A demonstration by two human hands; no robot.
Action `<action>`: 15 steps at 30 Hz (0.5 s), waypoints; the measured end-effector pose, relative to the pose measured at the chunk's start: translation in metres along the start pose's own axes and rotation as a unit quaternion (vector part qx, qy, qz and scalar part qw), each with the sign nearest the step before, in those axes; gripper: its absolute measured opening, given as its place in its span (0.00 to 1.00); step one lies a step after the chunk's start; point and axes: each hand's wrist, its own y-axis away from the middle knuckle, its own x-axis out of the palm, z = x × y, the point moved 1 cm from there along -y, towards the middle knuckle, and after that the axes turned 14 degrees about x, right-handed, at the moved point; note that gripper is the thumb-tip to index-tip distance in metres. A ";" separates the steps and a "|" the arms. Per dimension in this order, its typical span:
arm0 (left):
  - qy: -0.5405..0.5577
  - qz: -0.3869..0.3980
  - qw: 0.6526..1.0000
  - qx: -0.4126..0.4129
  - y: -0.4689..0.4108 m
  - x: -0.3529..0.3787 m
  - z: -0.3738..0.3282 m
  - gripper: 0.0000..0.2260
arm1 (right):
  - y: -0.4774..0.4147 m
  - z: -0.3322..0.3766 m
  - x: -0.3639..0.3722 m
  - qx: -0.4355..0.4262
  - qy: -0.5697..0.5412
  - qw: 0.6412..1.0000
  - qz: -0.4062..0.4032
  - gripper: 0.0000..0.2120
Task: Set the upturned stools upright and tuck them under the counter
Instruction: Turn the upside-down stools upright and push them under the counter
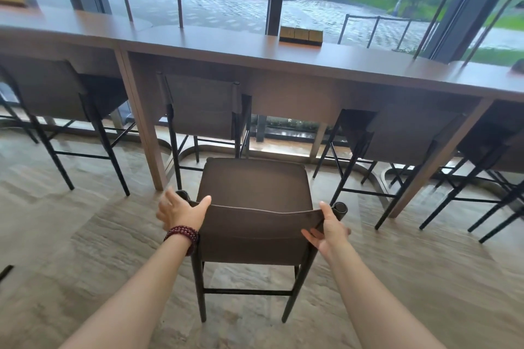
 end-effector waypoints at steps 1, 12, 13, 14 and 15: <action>0.031 0.011 0.998 -0.046 0.001 0.000 0.001 0.41 | 0.001 0.003 0.000 0.000 -0.003 1.000 -0.013 0.30; 0.433 0.017 0.858 -0.275 -0.010 0.006 0.002 0.34 | -0.013 0.018 0.006 0.008 -0.022 1.000 -0.001 0.29; 0.444 0.020 0.850 -0.284 -0.010 0.007 0.002 0.34 | -0.015 0.020 0.007 0.011 -0.025 1.000 -0.003 0.29; 0.452 0.020 0.843 -0.292 -0.011 0.007 0.001 0.34 | -0.017 0.021 0.007 0.016 -0.029 0.999 -0.006 0.30; 0.460 0.021 0.836 -0.298 -0.011 0.007 -0.001 0.34 | -0.020 0.023 0.007 0.024 -0.033 0.999 -0.010 0.31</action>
